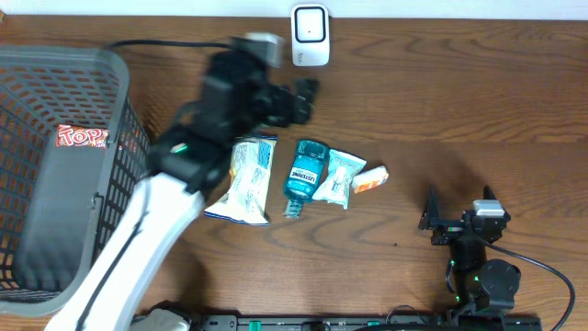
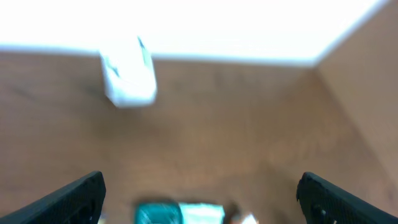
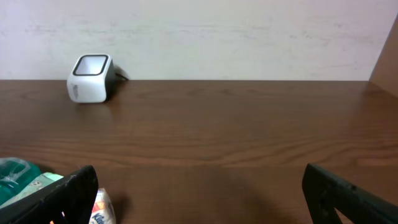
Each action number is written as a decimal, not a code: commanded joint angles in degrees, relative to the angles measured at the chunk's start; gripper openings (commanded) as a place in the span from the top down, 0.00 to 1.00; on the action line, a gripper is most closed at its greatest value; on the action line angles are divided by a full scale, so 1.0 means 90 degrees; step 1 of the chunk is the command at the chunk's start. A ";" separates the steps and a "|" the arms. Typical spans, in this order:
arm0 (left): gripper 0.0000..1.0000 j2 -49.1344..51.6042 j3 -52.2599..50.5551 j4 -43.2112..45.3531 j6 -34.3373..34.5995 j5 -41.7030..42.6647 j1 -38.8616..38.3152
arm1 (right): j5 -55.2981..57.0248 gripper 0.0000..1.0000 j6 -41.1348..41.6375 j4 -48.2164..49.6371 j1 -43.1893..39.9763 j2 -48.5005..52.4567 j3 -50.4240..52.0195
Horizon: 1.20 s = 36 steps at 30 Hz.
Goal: Scan the item barcode
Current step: 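Move the left gripper back over the basket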
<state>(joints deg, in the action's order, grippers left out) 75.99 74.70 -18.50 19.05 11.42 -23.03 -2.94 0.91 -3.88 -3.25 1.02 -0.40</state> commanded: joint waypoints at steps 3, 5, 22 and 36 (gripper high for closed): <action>0.02 -0.1083 0.0051 -0.0245 0.0233 -0.0442 0.1025 | 0.0024 0.01 0.0085 -0.0027 -0.0005 -0.0012 0.0010; 0.02 -0.1343 0.0051 -0.0486 0.0231 -0.0444 0.1331 | 0.0024 0.01 0.0085 -0.0027 -0.0005 -0.0012 0.0010; 0.02 -0.1773 0.0049 -0.2028 -0.1093 -0.1035 0.2936 | 0.0024 0.01 0.0085 -0.0027 -0.0005 -0.0010 0.0010; 0.02 -0.0840 0.0049 -0.2283 0.1671 -0.3113 0.5015 | 0.0024 0.01 0.0085 -0.0027 -0.0005 -0.0005 0.0010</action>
<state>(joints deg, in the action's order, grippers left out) 64.12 74.74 -36.97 23.00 -13.98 18.09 -2.94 0.91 -3.88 -3.25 1.02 -0.40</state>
